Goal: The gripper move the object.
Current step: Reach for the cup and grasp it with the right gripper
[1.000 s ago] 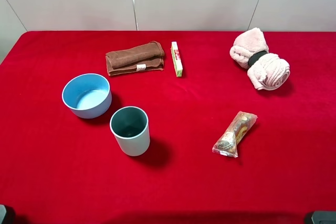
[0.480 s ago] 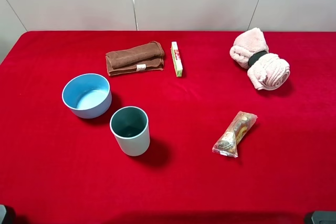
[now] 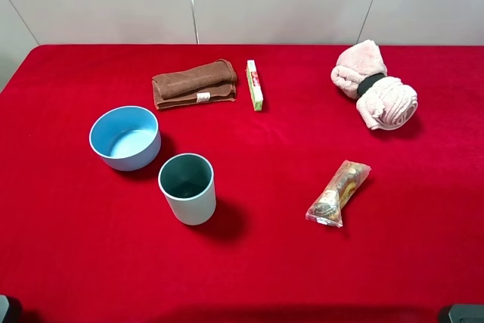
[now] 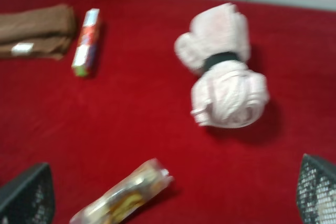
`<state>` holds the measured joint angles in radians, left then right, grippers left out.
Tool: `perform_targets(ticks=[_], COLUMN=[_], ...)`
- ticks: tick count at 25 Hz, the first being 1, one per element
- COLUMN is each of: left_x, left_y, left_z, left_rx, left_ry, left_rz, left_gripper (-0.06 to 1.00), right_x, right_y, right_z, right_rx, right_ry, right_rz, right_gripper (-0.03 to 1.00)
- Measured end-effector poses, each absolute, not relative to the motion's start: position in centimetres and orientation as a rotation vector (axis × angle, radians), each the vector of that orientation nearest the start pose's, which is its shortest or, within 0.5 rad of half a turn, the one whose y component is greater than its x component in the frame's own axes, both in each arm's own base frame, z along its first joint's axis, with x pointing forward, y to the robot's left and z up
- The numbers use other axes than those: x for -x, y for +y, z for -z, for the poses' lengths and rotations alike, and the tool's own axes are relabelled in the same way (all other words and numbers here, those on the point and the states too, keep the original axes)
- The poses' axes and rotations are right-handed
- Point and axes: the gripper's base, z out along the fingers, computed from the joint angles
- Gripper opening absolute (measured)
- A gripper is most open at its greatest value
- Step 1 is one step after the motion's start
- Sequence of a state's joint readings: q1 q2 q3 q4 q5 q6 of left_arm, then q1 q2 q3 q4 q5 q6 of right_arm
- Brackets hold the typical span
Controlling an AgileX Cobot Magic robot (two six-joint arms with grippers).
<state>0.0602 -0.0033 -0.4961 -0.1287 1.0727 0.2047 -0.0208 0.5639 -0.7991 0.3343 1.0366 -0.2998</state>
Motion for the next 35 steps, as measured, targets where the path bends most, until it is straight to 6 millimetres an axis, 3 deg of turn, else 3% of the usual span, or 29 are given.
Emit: perform_targets(ticks=[6, 14, 20, 28, 35], left_x=[0.5, 0.5, 0.5, 0.5, 0.5], left_y=[-1.1, -1.1, -1.1, -1.1, -1.1], left_z=[-27.6, -27.6, -27.6, -27.6, -27.6], left_rx=[-0.155, -0.155, -0.155, -0.155, -0.155], left_ry=[2.044, 2.044, 2.044, 2.044, 2.044], left_rz=[-0.010, -0.010, -0.010, -0.010, -0.010], left_gripper=[0.98, 0.98, 0.98, 0.98, 0.98], right_x=[-10.8, -15.5, -17.4, -18.8, -19.1], right_y=[3.4, 6.6, 9.1, 14.0, 18.6], right_z=[-35.4, -36.0, -36.2, -36.1, -34.5], right_rx=[0.386, 0.602, 0.721, 0.883, 1.005], right_ry=[2.322, 2.410, 2.465, 2.526, 2.607], right_rz=[-0.316, -0.399, -0.408, -0.406, -0.410], right_gripper=[0.69, 0.69, 0.69, 0.69, 0.69])
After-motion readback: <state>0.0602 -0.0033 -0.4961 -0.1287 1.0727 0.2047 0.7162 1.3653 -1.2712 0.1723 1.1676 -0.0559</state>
